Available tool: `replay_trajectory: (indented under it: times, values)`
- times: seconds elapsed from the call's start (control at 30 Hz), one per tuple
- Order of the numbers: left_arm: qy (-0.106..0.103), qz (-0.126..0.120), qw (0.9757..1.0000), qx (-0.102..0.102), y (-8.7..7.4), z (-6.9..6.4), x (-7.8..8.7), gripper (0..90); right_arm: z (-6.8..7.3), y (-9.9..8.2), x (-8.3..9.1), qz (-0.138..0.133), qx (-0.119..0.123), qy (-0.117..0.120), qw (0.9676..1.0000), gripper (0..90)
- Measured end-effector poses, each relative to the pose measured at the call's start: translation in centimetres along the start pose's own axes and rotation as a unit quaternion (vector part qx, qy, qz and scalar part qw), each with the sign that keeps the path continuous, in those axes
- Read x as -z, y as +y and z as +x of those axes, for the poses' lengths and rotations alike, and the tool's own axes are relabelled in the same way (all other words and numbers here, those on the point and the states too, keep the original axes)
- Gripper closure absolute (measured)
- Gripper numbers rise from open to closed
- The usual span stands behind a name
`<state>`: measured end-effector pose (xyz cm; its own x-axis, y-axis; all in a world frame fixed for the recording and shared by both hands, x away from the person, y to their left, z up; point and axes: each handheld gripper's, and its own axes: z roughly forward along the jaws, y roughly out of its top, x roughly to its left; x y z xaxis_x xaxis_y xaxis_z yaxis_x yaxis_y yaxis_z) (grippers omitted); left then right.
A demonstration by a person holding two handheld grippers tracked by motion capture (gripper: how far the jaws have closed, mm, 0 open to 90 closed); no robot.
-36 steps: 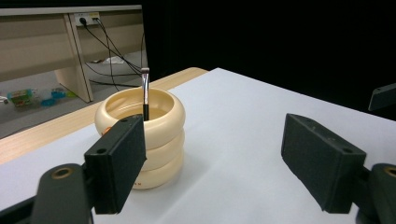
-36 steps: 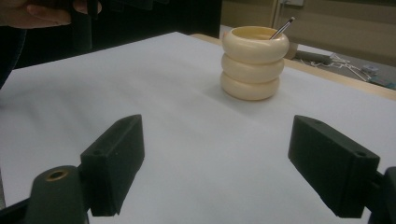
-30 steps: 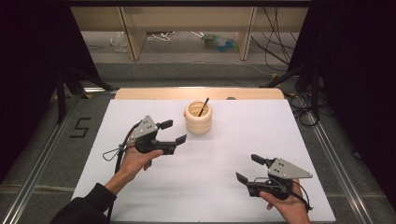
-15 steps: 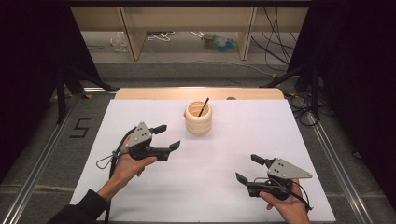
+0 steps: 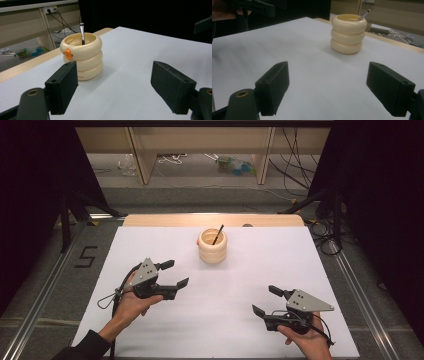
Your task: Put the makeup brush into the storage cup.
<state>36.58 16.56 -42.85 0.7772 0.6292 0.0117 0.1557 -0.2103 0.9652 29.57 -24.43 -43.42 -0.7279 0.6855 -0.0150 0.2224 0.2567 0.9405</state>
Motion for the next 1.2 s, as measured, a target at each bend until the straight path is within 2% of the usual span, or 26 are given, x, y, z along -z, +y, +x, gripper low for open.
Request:
replay_trajectory:
  times: [0.07,0.2,0.27,0.3,0.37,0.53,0.63,0.67,0.73,0.77,0.83,0.87,0.9,0.93,1.2]
  values:
    - [-0.002,-0.001,1.0000,-0.001,-0.1,-0.1,0.2,21.4,0.0,-0.1,-0.3,-0.017,-0.003,0.006,0.9998,19.6]
    - [-0.002,-0.003,1.0000,0.001,-0.3,-0.1,0.6,21.4,0.0,-0.1,-0.3,-0.017,-0.003,0.005,0.9998,19.6]
    - [-0.001,-0.003,1.0000,0.002,-0.5,-0.1,0.9,21.4,0.0,0.0,0.0,0.003,0.000,0.000,1.0000,19.6]
    - [-0.002,-0.005,1.0000,0.005,-0.6,-0.2,0.9,21.4,0.0,-0.1,-0.2,-0.011,-0.001,0.004,0.9999,19.6]
    - [-0.002,-0.003,1.0000,0.002,-0.7,-0.2,1.1,21.4,0.0,0.0,0.0,0.003,0.000,0.000,1.0000,19.6]
    - [0.000,-0.007,1.0000,0.006,-0.7,-0.1,1.8,21.3,0.0,0.0,0.0,0.004,0.000,0.000,1.0000,19.6]
    - [0.003,-0.012,0.9999,0.007,-0.7,-0.1,2.2,21.3,0.0,0.0,0.0,0.004,0.000,0.000,1.0000,19.6]
    - [0.004,-0.011,0.9999,0.004,-0.7,0.0,2.3,21.2,0.1,-0.1,-0.3,-0.010,-0.013,0.010,0.9998,19.6]
    - [0.005,-0.010,0.9999,0.007,-0.9,-0.1,2.4,21.1,0.2,-0.1,-0.3,-0.010,-0.014,0.011,0.9998,19.6]
    - [0.002,-0.013,0.9999,0.006,-1.0,-0.1,2.4,21.1,0.1,0.0,0.0,0.006,-0.008,0.004,0.9999,19.6]
    - [0.003,-0.008,0.9999,0.009,-1.1,-0.2,2.6,21.1,0.1,0.0,-0.1,-0.005,-0.001,0.002,1.0000,19.6]
    - [0.004,-0.008,0.9999,0.005,-1.2,-0.1,2.8,21.0,0.0,0.0,-0.1,-0.006,-0.001,0.004,1.0000,19.6]
    - [0.004,-0.009,0.9999,0.006,-1.2,-0.1,2.8,21.0,0.1,0.0,0.1,0.009,-0.006,0.004,0.9999,19.6]
    - [0.003,-0.010,0.9999,0.005,-1.2,-0.2,2.9,21.0,0.0,0.0,0.0,0.001,-0.001,0.001,1.0000,19.5]
    - [0.008,-0.004,0.9999,-0.011,-1.5,-0.7,3.7,20.7,0.2,0.0,0.0,0.004,-0.011,0.006,0.9999,19.2]
